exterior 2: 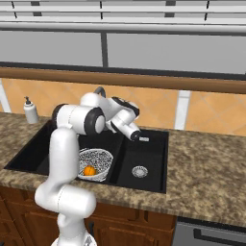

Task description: Put the colander in the sink, put the orange, kiwi in the colander, and turn on the sink faucet and pour water over the colander.

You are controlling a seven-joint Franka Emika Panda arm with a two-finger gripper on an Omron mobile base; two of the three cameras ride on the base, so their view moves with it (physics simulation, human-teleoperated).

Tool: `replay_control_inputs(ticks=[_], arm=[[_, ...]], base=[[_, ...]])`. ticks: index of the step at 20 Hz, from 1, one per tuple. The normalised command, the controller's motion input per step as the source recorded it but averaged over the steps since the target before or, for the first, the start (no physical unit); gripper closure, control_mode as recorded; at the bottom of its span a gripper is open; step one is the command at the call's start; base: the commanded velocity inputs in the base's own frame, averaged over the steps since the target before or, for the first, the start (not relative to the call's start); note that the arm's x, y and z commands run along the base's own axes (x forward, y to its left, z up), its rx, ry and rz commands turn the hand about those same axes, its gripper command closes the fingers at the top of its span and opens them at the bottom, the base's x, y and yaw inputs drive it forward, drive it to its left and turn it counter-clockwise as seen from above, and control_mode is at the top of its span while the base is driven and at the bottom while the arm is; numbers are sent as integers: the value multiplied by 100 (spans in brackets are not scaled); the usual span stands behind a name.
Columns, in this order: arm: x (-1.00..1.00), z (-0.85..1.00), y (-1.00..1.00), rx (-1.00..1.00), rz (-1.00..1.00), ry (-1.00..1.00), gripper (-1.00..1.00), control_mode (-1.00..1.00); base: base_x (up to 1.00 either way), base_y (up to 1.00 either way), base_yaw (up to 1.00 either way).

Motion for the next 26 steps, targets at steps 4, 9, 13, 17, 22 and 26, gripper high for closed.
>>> replay_control_inputs(ticks=[4, 9, 13, 17, 22, 26], arm=[[36, -30, 0, 0, -1, 3, -100, -100], [34, -19, 0, 0, -2, 1, -100, -100], [29, -8, 0, 0, -3, 0, -100, -100], [29, -8, 0, 3, -3, 0, -100, -100], [22, -5, 0, 5, -6, 0, 100, -100], [18, 0, -22, 13, -7, 0, 100, -100]], base=[[0, 0, 0], [0, 0, 0], [0, 0, 0], [0, 0, 0], [0, 0, 0], [0, 0, 0]])
